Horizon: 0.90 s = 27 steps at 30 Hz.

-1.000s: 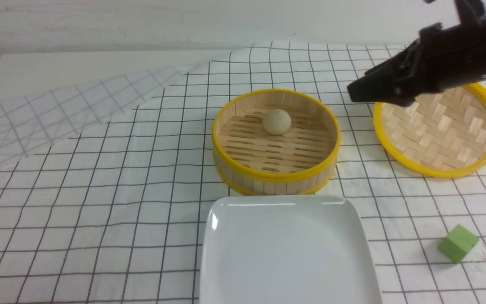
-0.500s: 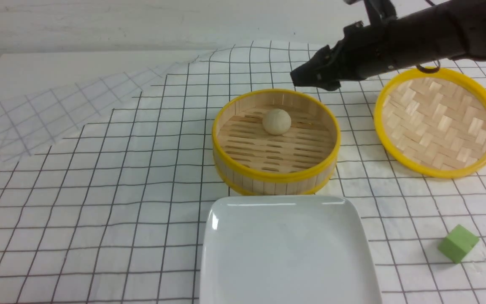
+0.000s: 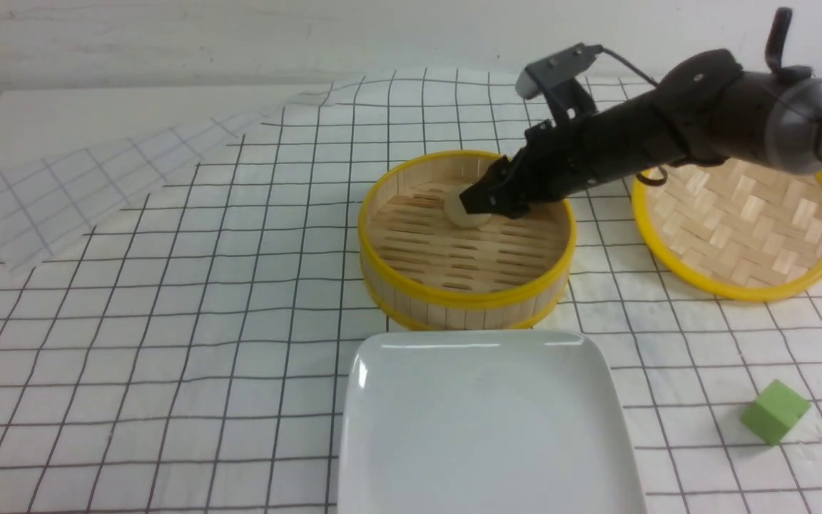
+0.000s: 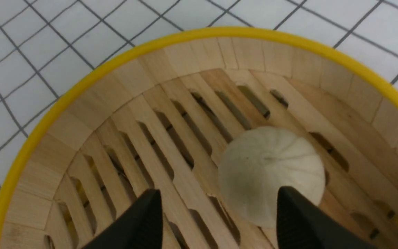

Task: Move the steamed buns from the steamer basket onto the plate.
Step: Use the right arm to grab the steamed stuffed bun that is closest to it

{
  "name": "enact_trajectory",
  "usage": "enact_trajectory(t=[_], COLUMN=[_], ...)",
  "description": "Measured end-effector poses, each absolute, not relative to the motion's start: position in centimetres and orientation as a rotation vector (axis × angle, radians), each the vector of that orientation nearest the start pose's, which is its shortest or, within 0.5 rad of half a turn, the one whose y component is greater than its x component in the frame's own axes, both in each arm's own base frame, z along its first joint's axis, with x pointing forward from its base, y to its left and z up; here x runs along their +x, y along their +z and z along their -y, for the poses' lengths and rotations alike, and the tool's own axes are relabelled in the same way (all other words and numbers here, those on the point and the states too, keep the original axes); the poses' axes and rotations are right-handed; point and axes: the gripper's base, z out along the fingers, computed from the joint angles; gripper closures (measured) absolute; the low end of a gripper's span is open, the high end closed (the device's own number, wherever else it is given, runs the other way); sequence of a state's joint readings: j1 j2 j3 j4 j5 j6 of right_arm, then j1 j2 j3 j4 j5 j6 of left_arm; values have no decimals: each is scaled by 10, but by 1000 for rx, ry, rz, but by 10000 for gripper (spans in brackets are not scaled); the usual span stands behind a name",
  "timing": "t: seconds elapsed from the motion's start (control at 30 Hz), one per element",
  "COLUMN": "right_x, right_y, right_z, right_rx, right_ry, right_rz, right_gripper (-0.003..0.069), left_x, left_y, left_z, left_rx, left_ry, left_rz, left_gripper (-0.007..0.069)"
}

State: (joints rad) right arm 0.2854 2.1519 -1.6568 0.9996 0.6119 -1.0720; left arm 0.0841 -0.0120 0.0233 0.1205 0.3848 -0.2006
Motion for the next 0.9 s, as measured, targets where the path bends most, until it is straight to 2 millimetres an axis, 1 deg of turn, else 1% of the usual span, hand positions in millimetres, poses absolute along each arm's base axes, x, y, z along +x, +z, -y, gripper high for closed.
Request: enact_trajectory(t=[0.13, 0.2, 0.37, 0.67, 0.8, 0.9], right_x=[450, 451, 455, 459, 461, 462], right_y=[198, 197, 198, 198, 193, 185], right_z=[-186, -188, -185, -183, -183, -183], right_rx=[-785, -802, -810, -844, -837, -836], right_ry=[636, 588, 489, 415, 405, 403], right_rz=[-2182, -2170, -2144, -2103, -2109, -2122], right_gripper=[218, 218, 218, 218, 218, 218], left_x=[52, 52, 52, 52, 52, 52], left_y=[172, 172, 172, 172, 172, 172], left_z=[-8, -8, -8, -8, -8, -8], left_rx=[-193, -193, -193, -193, -193, -193], left_ry=[39, 39, 39, 39, 39, 39], left_rz=[-1867, -1867, -1867, -1867, -1867, -1867], left_gripper=[270, 270, 270, 270, 270, 270])
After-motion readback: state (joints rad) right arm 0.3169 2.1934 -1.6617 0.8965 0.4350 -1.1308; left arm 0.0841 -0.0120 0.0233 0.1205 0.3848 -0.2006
